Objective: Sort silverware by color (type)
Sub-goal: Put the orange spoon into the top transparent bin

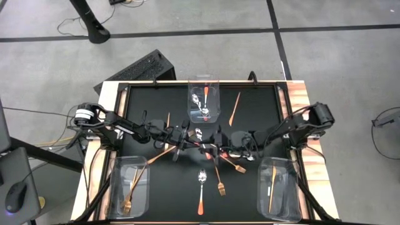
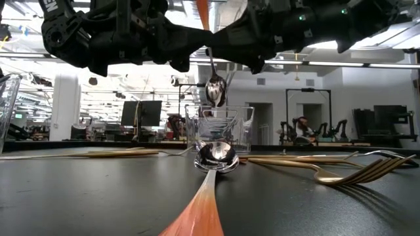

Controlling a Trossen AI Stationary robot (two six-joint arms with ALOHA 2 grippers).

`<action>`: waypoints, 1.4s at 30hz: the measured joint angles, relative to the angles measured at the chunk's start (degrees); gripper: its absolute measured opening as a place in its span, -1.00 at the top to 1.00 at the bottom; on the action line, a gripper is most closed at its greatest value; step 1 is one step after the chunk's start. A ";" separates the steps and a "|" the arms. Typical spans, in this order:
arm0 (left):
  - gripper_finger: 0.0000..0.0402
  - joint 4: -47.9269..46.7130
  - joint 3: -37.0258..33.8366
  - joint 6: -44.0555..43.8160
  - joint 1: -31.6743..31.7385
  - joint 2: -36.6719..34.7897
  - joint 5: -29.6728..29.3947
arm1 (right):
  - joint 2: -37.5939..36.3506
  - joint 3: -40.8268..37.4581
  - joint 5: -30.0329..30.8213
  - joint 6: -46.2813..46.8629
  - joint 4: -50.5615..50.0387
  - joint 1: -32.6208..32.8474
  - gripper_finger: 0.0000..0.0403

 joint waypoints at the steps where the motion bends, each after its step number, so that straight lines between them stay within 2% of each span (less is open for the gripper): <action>1: 1.00 0.08 0.00 -0.31 0.00 0.00 -0.06 | -0.08 0.01 -0.03 1.01 0.04 -0.31 0.29; 4: 1.00 0.07 0.00 -0.57 0.02 0.00 -0.65 | -0.10 0.00 -0.20 3.54 -1.31 -0.79 0.49; 7: 1.00 1.22 0.00 -2.95 0.12 0.00 -2.05 | -0.38 -0.02 -0.29 5.55 -0.87 -1.03 0.82; 9: 1.00 2.05 0.00 -5.74 0.18 -0.02 -2.85 | -0.43 -0.02 -0.30 7.65 -0.51 -1.43 0.93; 14: 0.96 2.11 -0.09 -11.07 0.73 -1.23 -8.53 | -0.58 0.06 -0.16 14.17 0.02 -4.04 0.96; 19: 0.82 -3.24 0.04 -11.04 2.59 -4.38 -12.44 | -1.65 0.09 -0.76 18.60 -0.58 -8.48 0.97; 25: 0.64 -17.66 -0.66 -10.86 4.09 -11.67 -20.98 | -5.03 -0.03 1.12 20.51 -5.78 -16.11 0.97; 29: 0.59 -29.68 -0.66 -9.10 4.34 -16.90 -26.30 | -7.42 0.00 -0.51 21.75 -8.78 -21.27 0.98; 32: 0.58 -36.44 -0.66 -9.23 3.94 -19.37 -27.40 | -7.68 0.00 -4.38 22.76 -9.75 -25.63 0.97; 35: 0.58 -40.49 -0.70 -10.61 3.65 -20.08 -29.26 | -7.61 0.01 -5.65 23.87 -10.80 -29.13 0.94; 42: 0.58 -42.16 -0.71 -11.76 2.38 -18.74 -32.02 | -6.81 0.04 -6.36 26.32 -14.91 -31.83 0.72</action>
